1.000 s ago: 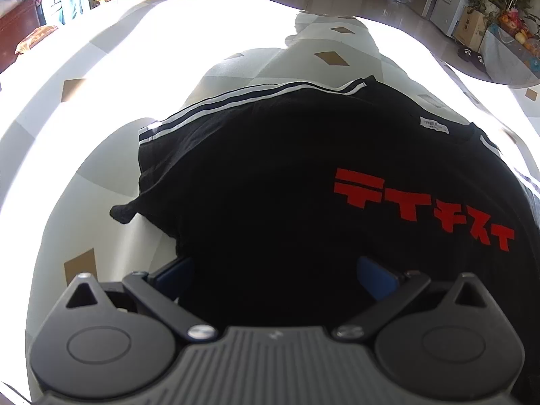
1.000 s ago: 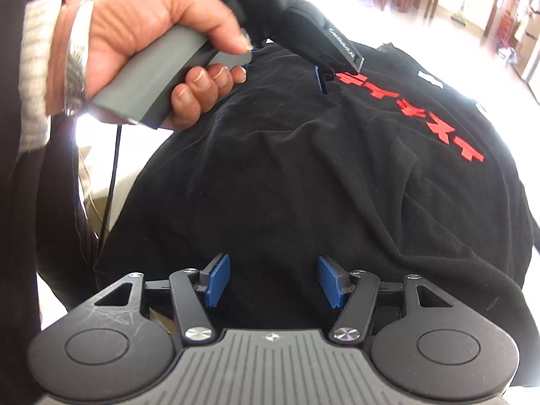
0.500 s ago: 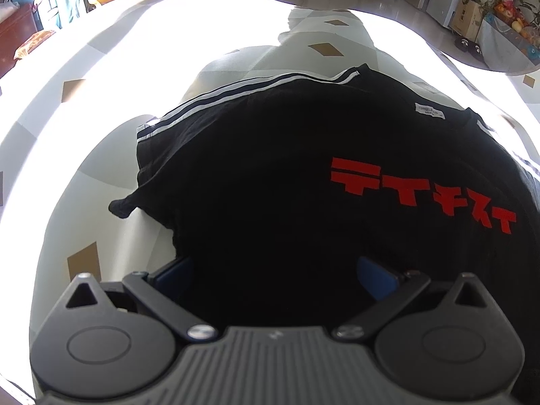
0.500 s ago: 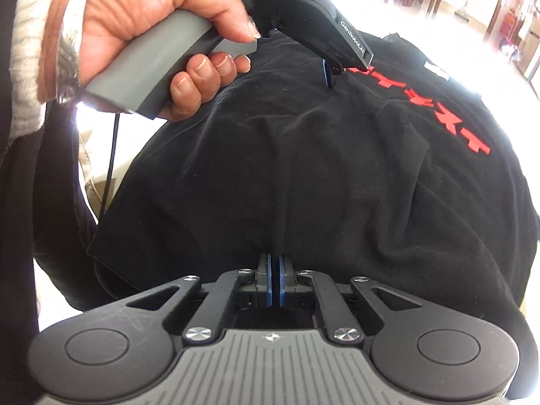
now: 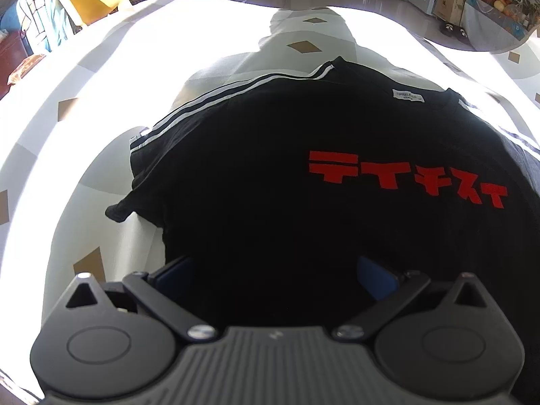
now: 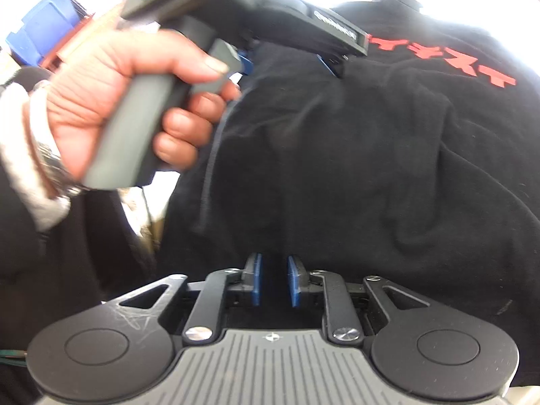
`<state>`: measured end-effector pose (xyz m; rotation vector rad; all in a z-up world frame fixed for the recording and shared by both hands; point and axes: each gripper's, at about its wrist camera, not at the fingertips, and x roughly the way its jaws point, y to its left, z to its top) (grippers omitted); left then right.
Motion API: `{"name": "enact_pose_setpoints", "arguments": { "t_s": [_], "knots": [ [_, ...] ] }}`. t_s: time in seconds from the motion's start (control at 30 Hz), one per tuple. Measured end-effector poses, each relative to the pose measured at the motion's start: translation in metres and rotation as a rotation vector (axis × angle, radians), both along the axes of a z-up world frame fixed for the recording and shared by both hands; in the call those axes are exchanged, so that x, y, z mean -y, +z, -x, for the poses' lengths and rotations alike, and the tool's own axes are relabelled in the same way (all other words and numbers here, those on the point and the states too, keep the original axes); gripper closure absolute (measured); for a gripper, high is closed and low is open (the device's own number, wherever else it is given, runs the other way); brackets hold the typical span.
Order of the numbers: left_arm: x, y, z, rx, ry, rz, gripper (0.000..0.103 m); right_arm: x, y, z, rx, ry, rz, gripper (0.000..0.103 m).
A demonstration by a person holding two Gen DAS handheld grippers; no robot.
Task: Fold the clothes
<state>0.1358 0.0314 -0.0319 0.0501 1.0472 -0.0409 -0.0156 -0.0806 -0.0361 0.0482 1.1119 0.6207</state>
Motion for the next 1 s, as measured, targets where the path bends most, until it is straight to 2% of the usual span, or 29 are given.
{"name": "enact_pose_setpoints", "arguments": {
  "t_s": [0.1, 0.27, 0.4, 0.47, 0.57, 0.63, 0.73, 0.77, 0.87, 0.9, 1.0],
  "knots": [
    [-0.001, 0.001, 0.001, 0.004, 0.008, -0.003, 0.000, 0.005, 0.008, 0.000, 0.065, -0.038, 0.036, 0.078],
    [-0.001, 0.003, 0.006, 0.011, 0.003, 0.005, 0.000, 0.013, 0.018, -0.003, 0.157, -0.114, 0.134, 0.078],
    [0.001, 0.005, 0.010, 0.016, -0.005, 0.001, 0.000, 0.013, 0.016, -0.004, 0.167, -0.124, 0.223, 0.072],
    [0.002, 0.006, 0.011, 0.018, -0.007, 0.001, 0.000, 0.011, 0.015, 0.000, 0.204, -0.129, 0.295, 0.072],
    [0.004, 0.006, 0.012, 0.020, -0.013, 0.003, 0.000, 0.009, 0.018, 0.012, 0.263, -0.122, 0.330, 0.069],
    [0.007, 0.006, 0.012, 0.022, -0.024, 0.007, 0.000, 0.009, 0.015, 0.014, 0.253, -0.117, 0.342, 0.065],
    [0.012, 0.003, 0.011, 0.019, -0.040, -0.008, 0.000, 0.007, 0.003, 0.009, 0.197, -0.109, 0.372, 0.065],
    [0.014, 0.002, 0.011, 0.017, -0.042, -0.008, 0.000, 0.007, 0.002, 0.009, 0.188, -0.107, 0.378, 0.066],
    [0.018, 0.000, 0.010, 0.013, -0.053, -0.003, 0.000, 0.008, 0.000, 0.010, 0.167, -0.100, 0.380, 0.081],
    [0.019, -0.001, 0.010, 0.012, -0.058, -0.006, 0.000, 0.009, -0.001, 0.009, 0.156, -0.101, 0.369, 0.087],
    [0.023, -0.003, 0.010, 0.010, -0.069, -0.016, 0.000, 0.013, -0.001, 0.007, 0.101, -0.094, 0.302, 0.093]
  ]
}}
